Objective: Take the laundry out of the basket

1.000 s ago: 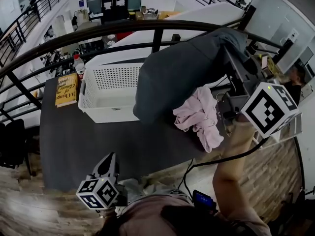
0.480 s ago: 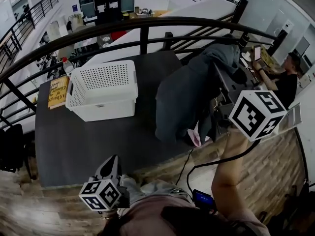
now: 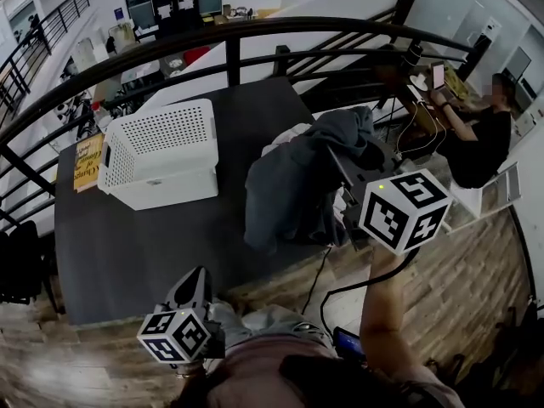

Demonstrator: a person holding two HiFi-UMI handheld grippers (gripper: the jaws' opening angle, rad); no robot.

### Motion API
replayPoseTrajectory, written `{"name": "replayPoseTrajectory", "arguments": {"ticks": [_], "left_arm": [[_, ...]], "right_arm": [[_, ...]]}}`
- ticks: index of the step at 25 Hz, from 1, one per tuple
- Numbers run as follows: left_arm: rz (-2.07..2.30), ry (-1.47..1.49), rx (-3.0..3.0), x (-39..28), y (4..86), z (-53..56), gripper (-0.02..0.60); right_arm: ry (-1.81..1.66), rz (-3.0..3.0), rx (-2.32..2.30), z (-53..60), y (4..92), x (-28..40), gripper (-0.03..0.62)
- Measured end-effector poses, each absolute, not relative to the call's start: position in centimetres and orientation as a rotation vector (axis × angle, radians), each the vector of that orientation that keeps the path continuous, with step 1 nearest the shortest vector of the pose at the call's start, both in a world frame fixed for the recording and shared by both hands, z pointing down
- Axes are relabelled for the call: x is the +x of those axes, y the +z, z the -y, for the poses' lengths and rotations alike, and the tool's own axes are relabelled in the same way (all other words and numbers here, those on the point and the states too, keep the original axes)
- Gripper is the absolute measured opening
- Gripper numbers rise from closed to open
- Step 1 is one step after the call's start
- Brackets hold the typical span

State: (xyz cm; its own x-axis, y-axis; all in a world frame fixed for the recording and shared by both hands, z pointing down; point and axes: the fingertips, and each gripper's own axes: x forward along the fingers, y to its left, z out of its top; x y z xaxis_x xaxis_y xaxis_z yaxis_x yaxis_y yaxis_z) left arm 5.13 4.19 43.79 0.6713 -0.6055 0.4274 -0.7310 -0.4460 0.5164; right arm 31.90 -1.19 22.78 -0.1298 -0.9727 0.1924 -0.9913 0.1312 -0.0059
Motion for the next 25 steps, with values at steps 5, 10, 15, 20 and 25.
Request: {"name": "replayPoseTrajectory", "arguments": {"ticks": [5, 10, 15, 20, 25], "left_arm": [[1.03, 0.244, 2.183, 5.4, 43.9, -3.6, -0.011], [1.036, 0.252, 2.172, 5.0, 44.1, -2.7, -0.011], [1.043, 0.253, 2.17, 4.1, 44.0, -1.3, -0.011], [1.045, 0.26, 2.171, 3.3, 43.9, 0.5, -0.011], [1.037, 0.264, 2.177, 2.7, 43.8, 2.4, -0.011]], "right_arm": [[0.329, 2.277, 1.863, 2.8, 27.4, 30.3, 0.083], [0.418, 2.288, 1.733, 4.9, 31.5, 27.5, 0.086], [0.537, 2.281, 1.676, 6.2, 35.6, 25.3, 0.086], [0.725, 2.277, 1.633, 7.3, 40.2, 23.6, 0.086], [0.895, 2.265, 1.603, 8.5, 44.5, 21.9, 0.091]]}}
